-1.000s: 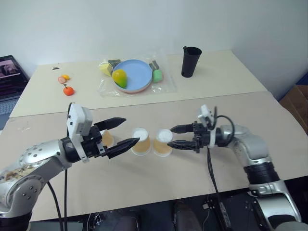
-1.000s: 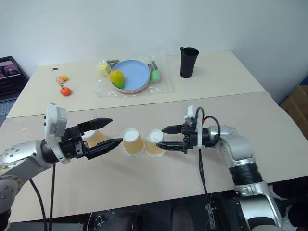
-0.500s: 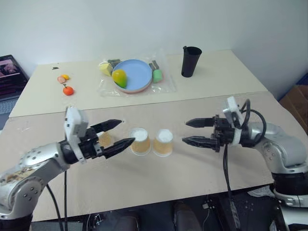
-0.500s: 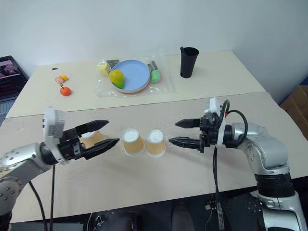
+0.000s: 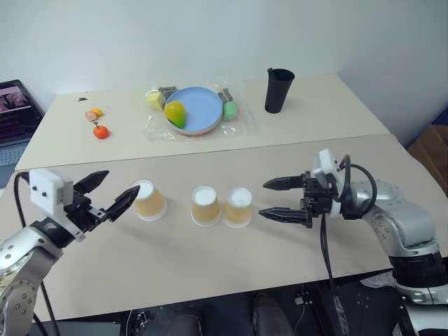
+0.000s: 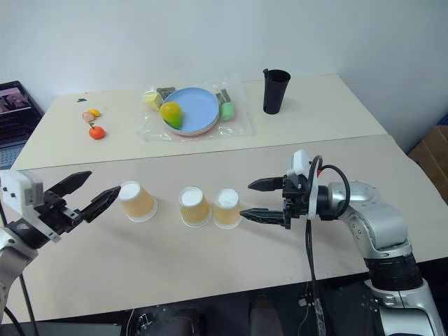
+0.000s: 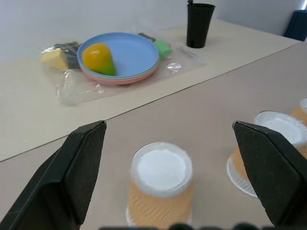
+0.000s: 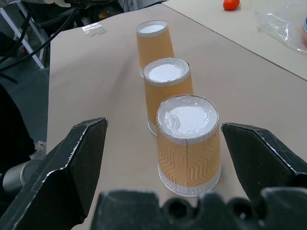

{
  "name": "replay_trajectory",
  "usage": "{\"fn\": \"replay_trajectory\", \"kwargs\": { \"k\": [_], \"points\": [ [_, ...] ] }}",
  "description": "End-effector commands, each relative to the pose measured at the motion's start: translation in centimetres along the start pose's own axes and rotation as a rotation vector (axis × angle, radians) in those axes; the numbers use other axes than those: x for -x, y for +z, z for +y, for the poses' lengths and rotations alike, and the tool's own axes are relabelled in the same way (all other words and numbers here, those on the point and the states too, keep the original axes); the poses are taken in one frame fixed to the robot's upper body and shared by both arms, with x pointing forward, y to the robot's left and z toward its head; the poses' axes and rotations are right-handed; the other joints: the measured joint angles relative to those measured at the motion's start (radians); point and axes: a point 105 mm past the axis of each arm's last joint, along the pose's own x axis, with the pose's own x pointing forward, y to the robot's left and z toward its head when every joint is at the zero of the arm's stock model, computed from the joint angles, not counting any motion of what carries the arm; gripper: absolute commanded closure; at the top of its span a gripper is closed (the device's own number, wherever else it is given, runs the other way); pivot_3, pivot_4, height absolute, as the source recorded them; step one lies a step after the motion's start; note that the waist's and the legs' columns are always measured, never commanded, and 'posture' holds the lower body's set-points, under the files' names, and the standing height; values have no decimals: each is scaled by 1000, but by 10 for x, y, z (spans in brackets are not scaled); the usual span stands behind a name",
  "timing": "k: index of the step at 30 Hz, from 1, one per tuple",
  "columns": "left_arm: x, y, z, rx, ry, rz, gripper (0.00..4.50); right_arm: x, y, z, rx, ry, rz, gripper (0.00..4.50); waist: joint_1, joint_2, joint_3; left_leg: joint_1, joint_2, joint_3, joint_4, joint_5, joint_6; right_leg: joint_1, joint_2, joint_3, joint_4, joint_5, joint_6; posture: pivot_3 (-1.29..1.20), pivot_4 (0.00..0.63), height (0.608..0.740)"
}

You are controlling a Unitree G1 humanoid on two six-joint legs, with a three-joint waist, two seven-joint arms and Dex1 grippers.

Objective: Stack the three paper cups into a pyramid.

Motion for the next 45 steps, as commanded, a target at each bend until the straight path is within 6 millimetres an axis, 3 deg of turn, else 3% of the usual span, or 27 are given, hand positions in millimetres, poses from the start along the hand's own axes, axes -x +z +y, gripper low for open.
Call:
{"fn": "replay_trajectory", "kwargs": {
  "k": [1,6,10,17,31,45],
  "points": [
    [0,-1,5,-25,27,-24,0,0,12,2,59,-1,-35,64,6,0,0,0,0,0,0,0,0,0,0,0,0,0,0,0,150,735],
    [-8,-15,-6,14,-40,6,0,5,19,0,28,-42,-91,64,14,0,0,0,0,0,0,0,0,0,0,0,0,0,0,0,150,735],
    [-14,-25,-2,31,-44,25,0,9,20,2,12,-64,-105,64,15,0,0,0,0,0,0,0,0,0,0,0,0,0,0,0,150,735],
    [-25,-31,7,65,-42,30,0,13,17,4,3,-113,-107,64,13,0,0,0,0,0,0,0,0,0,0,0,0,0,0,0,150,735],
    [-49,-33,-4,92,-131,20,0,21,20,9,-3,-171,-125,64,14,0,0,0,0,0,0,0,0,0,0,0,0,0,0,0,150,735],
    [-55,-50,-2,64,-132,65,0,23,21,9,-4,-194,-135,64,14,0,0,0,0,0,0,0,0,0,0,0,0,0,0,0,150,735]
  ]
}}
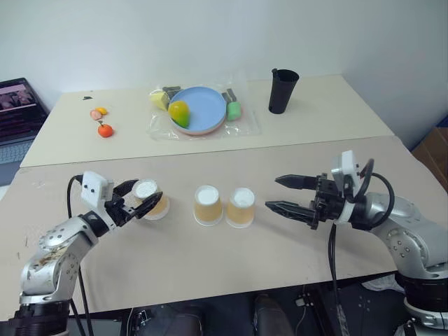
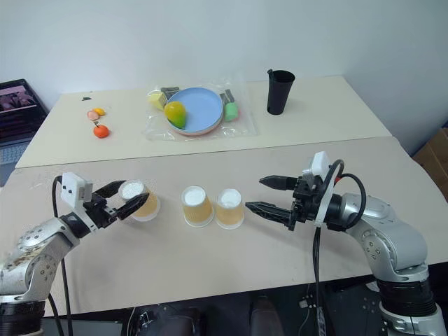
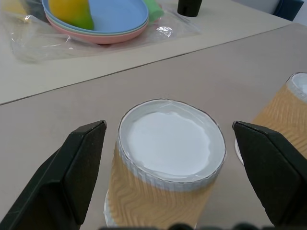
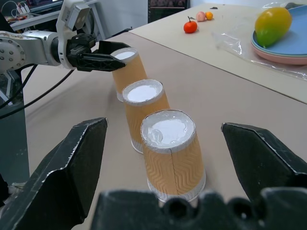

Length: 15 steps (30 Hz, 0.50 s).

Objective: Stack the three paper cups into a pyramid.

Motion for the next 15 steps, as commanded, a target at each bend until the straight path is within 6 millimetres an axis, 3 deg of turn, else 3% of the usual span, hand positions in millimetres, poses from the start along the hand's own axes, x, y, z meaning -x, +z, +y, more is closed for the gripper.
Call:
{"fn": "replay_trajectory", "kwargs": {
  "k": [1,3,4,8,15],
  "points": [
    [-2,5,0,-27,-14,-25,0,3,15,4,53,6,-33,64,0,0,0,0,0,0,0,0,0,0,0,0,0,0,0,0,150,735],
    [-3,5,-2,-31,-22,-31,0,3,15,3,53,2,-34,64,0,0,0,0,0,0,0,0,0,0,0,0,0,0,0,0,150,735],
    [-4,5,-3,-25,-29,-36,512,3,16,3,54,-1,-34,0,1,0,0,0,0,0,0,0,0,0,0,0,0,0,0,0,150,735],
    [-8,3,-5,-31,-25,-22,1748,3,17,2,55,-6,-37,0,1,0,0,0,0,0,0,0,0,0,0,0,0,0,0,0,150,735],
    [-20,23,-12,-77,-71,-70,1748,2,15,2,56,-5,-29,0,1,0,0,0,0,0,0,0,0,0,0,0,0,0,0,0,150,735]
  ]
}}
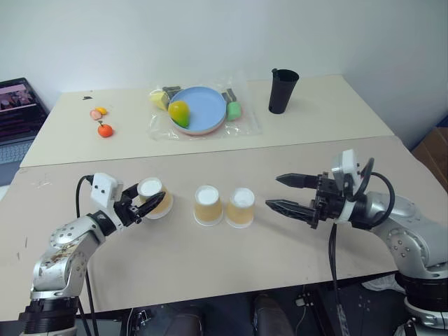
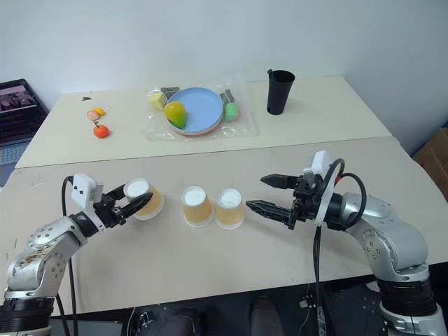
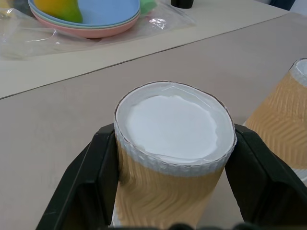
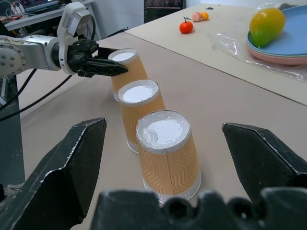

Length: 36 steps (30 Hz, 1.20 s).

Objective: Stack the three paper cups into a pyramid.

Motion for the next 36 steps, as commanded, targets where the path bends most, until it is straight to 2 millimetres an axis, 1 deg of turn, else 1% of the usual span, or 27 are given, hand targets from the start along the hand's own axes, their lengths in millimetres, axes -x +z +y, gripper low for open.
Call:
{"fn": "replay_trajectory", "kwargs": {
  "k": [1,2,3,5,6,7,8,9,10,12,16,18,21,23,27,31,36],
  "points": [
    [-11,32,-6,-83,-55,-82,1748,2,14,3,53,8,-29,0,1,0,0,0,0,0,0,0,0,0,0,0,0,0,0,0,150,735],
    [-14,39,-9,-96,-77,-95,1748,2,14,3,54,7,-28,0,1,0,0,0,0,0,0,0,0,0,0,0,0,0,0,0,150,735],
    [-20,51,-15,-124,-125,-114,1748,2,14,2,55,6,-26,0,4,0,0,0,0,0,0,0,0,0,0,0,0,0,0,0,150,735],
    [-26,67,-23,-157,-193,-137,1748,3,14,2,55,6,-23,0,5,-1,0,-1,0,0,1,0,0,0,0,-1,0,0,0,0,150,735],
    [-31,80,-29,-167,-244,-154,1748,3,14,2,57,5,-18,0,4,-1,0,-1,0,0,1,0,0,0,0,-1,0,0,1,0,150,735],
    [-33,88,-33,-172,-275,-164,1748,3,14,2,59,5,-15,0,3,-1,0,-1,0,0,1,0,0,0,0,-1,0,0,1,0,150,735],
    [-35,97,-39,-171,-330,-171,1748,4,14,2,58,4,-13,0,2,-1,0,-2,0,0,1,0,0,0,0,-1,0,0,1,0,150,735],
    [-36,109,-53,-145,-439,-161,1748,5,14,3,57,6,-9,0,2,-1,0,-2,0,0,1,0,0,0,0,-1,0,1,1,0,150,735],
    [-34,116,-64,-121,-529,-146,1748,6,13,4,57,7,-6,0,0,-1,0,-2,0,0,1,0,0,0,0,-1,0,1,1,0,150,735],
    [-30,124,-80,-85,-655,-116,1748,7,13,5,55,9,-3,0,-7,-1,0,-4,0,0,2,0,1,-1,0,-1,2,1,1,0,150,735],
    [-25,137,-103,8,-852,-64,1748,11,12,10,51,12,6,0,-11,-1,0,-3,0,0,2,-1,1,-1,0,-1,2,1,1,0,150,735],
    [-24,139,-110,23,-917,-44,1748,12,11,12,48,14,13,0,-11,-1,0,-4,0,-1,5,-1,2,-1,0,-2,2,1,1,0,150,735],
    [-29,133,-114,-17,-937,-2,1748,13,9,15,48,15,21,0,-15,-1,0,-4,-1,-1,8,-1,3,0,0,-1,2,1,2,0,150,735],
    [-30,131,-113,-28,-944,8,1748,13,9,16,51,11,23,0,-15,-1,0,-3,-1,0,8,-1,3,1,0,-1,2,1,2,0,150,735],
    [-43,112,-106,-98,-925,43,1748,16,9,18,47,-16,13,0,-15,-1,0,-3,-1,0,8,-1,3,2,1,-1,2,1,2,0,150,735],
    [-52,109,-103,-114,-911,34,1748,16,8,20,43,-23,11,0,-11,-1,0,-3,-1,0,9,-1,3,1,1,-1,1,1,2,0,150,735],
    [-54,109,-107,-121,-935,35,1748,16,7,21,39,-27,16,0,-6,-1,0,-4,-1,0,9,-2,4,1,1,-1,1,1,2,0,150,735]
  ]
}}
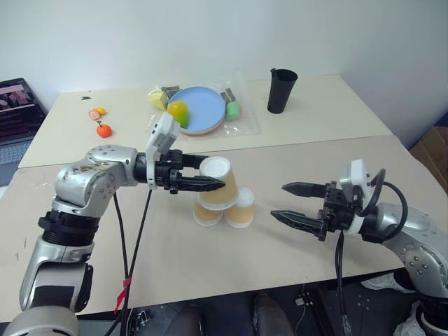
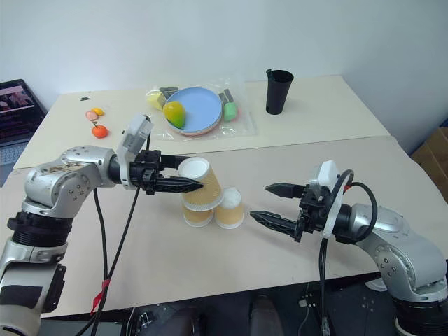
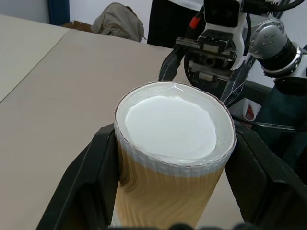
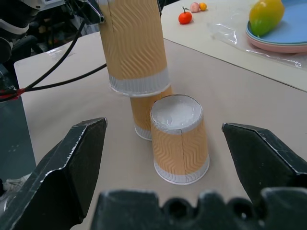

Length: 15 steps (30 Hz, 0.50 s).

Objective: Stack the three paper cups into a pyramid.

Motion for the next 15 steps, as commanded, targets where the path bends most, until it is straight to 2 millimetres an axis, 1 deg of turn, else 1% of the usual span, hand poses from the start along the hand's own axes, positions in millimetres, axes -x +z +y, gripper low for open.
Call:
{"fn": "replay_trajectory", "kwargs": {
  "k": [1,15],
  "points": [
    [0,16,-3,-78,-20,-8,1748,3,11,3,41,-3,-19,0,0,0,0,0,0,0,0,0,0,0,0,0,0,0,0,0,150,735],
    [-1,13,1,-114,-8,-6,1748,3,12,1,46,-9,-23,0,2,0,0,0,0,0,1,0,0,0,0,0,0,0,0,0,150,735]
  ]
}}
